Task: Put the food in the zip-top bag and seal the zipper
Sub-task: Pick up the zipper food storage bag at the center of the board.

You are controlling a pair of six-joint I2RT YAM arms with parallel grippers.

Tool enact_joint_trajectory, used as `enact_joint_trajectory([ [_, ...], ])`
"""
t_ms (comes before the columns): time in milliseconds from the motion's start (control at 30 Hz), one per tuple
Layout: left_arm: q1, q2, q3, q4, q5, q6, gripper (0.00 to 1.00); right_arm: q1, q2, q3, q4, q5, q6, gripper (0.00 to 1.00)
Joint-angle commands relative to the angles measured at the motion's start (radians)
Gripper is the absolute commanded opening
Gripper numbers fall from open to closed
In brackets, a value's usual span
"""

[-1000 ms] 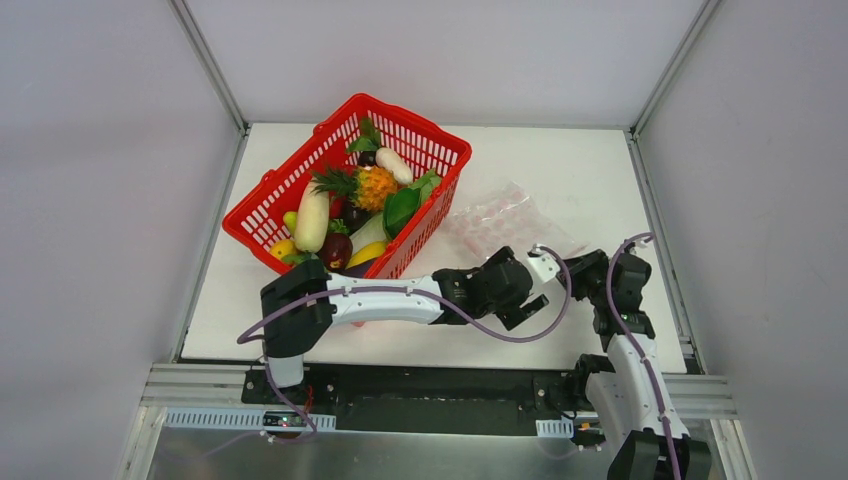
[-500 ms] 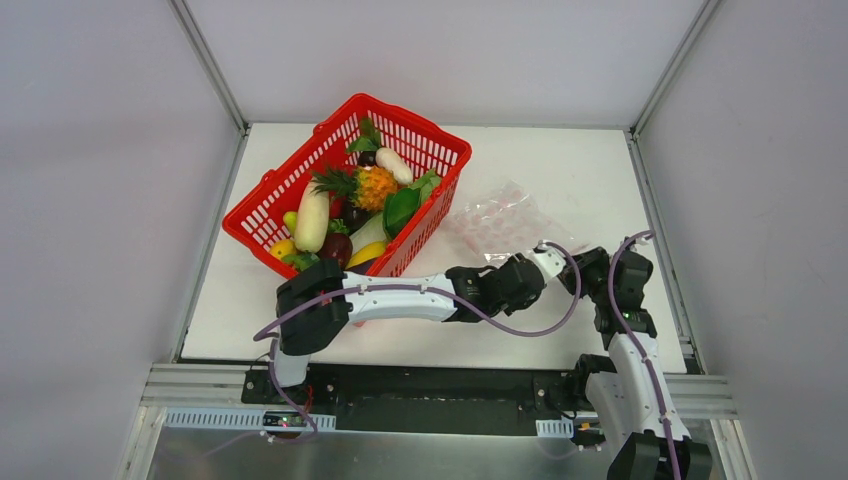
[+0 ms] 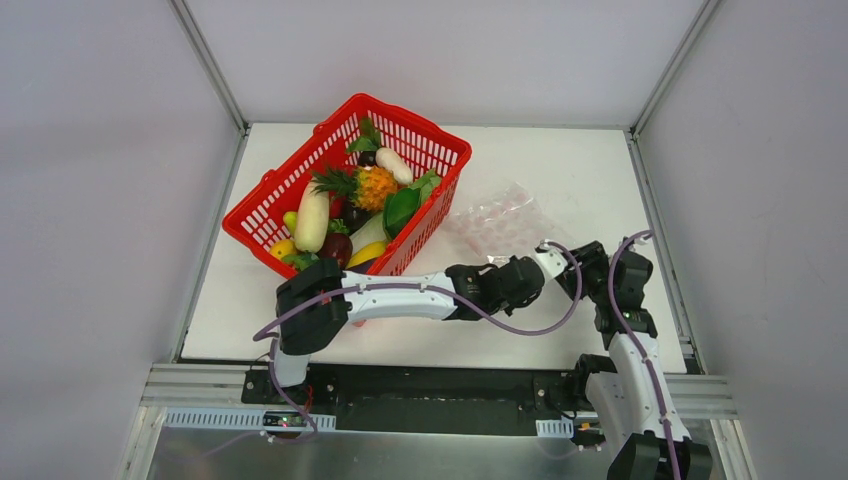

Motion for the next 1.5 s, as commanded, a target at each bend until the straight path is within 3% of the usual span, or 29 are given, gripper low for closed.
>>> enact_joint_trajectory([
  [0, 0.031, -0.052, 0.035, -0.012, 0.139, -0.004, 0.00, -0.004, -0.015, 0.069, -0.021, -0.023, -0.035, 0.61],
  [167, 0.119, -0.107, 0.009, 0.010, 0.351, -0.105, 0.00, -0.004, -0.026, 0.117, -0.075, -0.058, -0.098, 0.75],
  [500, 0.187, -0.197, 0.015, -0.054, 0.447, -0.162, 0.00, -0.005, -0.110, 0.199, -0.192, -0.049, -0.161, 0.75],
  [600, 0.199, -0.220, 0.012, -0.067, 0.489, -0.171, 0.00, -0.005, -0.138, 0.199, -0.197, -0.022, -0.150, 0.72],
  [667, 0.199, -0.235, 0.011, -0.080, 0.494, -0.169, 0.00, -0.004, -0.160, 0.190, -0.190, -0.026, -0.151, 0.60],
  [867, 0.205, -0.262, 0.014, -0.124, 0.500, -0.161, 0.00, -0.004, -0.260, 0.134, -0.050, -0.151, -0.115, 0.49],
  [1467, 0.243, -0.297, 0.004, -0.125, 0.516, -0.220, 0.00, -0.004, -0.255, 0.123, -0.084, -0.034, -0.080, 0.46],
])
